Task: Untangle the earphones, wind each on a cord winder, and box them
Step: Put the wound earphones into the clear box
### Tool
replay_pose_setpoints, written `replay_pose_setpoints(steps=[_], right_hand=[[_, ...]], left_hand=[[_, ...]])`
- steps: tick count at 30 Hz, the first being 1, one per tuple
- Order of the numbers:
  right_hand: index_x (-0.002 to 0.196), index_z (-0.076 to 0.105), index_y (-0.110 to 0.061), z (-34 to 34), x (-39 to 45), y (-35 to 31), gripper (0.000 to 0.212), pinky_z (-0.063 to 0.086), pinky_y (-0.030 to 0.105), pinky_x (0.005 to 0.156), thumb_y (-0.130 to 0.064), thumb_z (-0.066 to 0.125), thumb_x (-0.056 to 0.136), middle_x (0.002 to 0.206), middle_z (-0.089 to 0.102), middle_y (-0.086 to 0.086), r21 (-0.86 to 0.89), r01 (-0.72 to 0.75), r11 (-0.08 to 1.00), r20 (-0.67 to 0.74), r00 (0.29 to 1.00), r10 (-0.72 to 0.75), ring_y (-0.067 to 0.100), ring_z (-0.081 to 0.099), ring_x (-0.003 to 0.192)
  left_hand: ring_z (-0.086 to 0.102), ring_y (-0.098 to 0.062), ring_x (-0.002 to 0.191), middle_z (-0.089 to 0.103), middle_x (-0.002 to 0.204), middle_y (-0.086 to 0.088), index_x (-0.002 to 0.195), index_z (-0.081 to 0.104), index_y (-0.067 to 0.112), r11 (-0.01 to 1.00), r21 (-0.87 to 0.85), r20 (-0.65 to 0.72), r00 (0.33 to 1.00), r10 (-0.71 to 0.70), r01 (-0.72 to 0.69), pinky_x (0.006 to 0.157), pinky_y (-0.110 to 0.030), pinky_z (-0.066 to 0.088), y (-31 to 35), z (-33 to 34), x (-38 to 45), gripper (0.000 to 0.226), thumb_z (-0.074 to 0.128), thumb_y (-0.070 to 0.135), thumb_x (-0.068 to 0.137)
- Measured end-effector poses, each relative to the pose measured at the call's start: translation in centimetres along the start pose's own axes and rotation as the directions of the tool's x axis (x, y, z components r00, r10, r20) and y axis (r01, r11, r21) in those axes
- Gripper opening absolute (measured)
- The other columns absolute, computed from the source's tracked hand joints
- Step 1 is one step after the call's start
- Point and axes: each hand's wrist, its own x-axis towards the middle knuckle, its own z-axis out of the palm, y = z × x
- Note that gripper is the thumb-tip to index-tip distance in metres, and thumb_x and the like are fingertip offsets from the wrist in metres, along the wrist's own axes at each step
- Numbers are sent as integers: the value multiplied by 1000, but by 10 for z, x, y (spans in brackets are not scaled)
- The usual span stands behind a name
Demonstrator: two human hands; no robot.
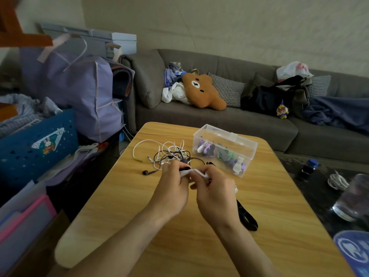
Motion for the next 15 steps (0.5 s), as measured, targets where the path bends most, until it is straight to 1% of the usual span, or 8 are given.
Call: replay_pose_setpoints(steps=[2,3,5,7,9,12,13,15], right_hand=[[89,70,-20,-5,3,2,8,50,14,57,-17,66,96,75,71,-11,45,-61,997,49,997,59,2,69,68],[89,70,-19,-7,4,4,8,50,13,58,-16,67,95,76,71,-10,60,-89,994,81,993,84,1,70,68],[89,71,-17,-8,5,7,7,53,15,62,-15,67,95,78,72,-8,66,-123,990,123,986,114,1,71,72],[91,73,-17,-8,5,9,7,57,20,68,-16,67,95,79,72,-8,69,-138,988,132,983,128,1,72,76],[92,74,-16,-8,5,9,7,61,26,74,-16,67,95,81,73,-6,115,-165,980,152,977,146,4,72,79],[91,74,-17,-7,5,10,7,62,35,78,-18,68,94,83,75,-3,158,-219,963,205,961,185,8,74,81],[91,74,-18,-6,5,11,6,62,38,78,-19,69,94,83,75,-2,168,-230,959,220,957,191,10,74,81],[91,74,-17,-6,6,11,7,62,41,79,-21,69,94,83,76,-1,176,-222,959,241,954,177,11,75,81]], left_hand=[[60,-17,89,47,114,-7,111,53,21,1000,20,94,996,-8,6,71,-17,43,-1,-5,2,10,47,17,104],[61,-12,82,49,113,-8,112,54,20,999,35,147,989,-17,12,65,-14,43,-1,-9,3,10,47,19,104],[58,2,64,53,108,-11,115,54,15,998,68,248,969,-26,9,55,-12,41,0,-17,4,16,45,22,105],[55,7,55,55,103,-11,117,53,12,995,97,315,949,-18,-14,53,-11,39,4,-24,2,20,45,26,105],[54,7,54,55,101,-6,117,53,15,993,119,354,935,-18,-26,52,-9,38,7,-31,0,22,46,31,104],[55,6,54,56,96,0,116,51,21,985,172,397,917,-40,-31,53,-10,38,6,-38,0,22,45,38,103],[55,5,54,56,94,1,115,51,22,981,190,400,915,-50,-30,53,-11,39,6,-38,-1,23,43,40,103],[54,4,52,55,88,2,112,52,22,973,228,363,930,-58,-28,51,-12,38,5,-39,-2,25,40,43,104]])
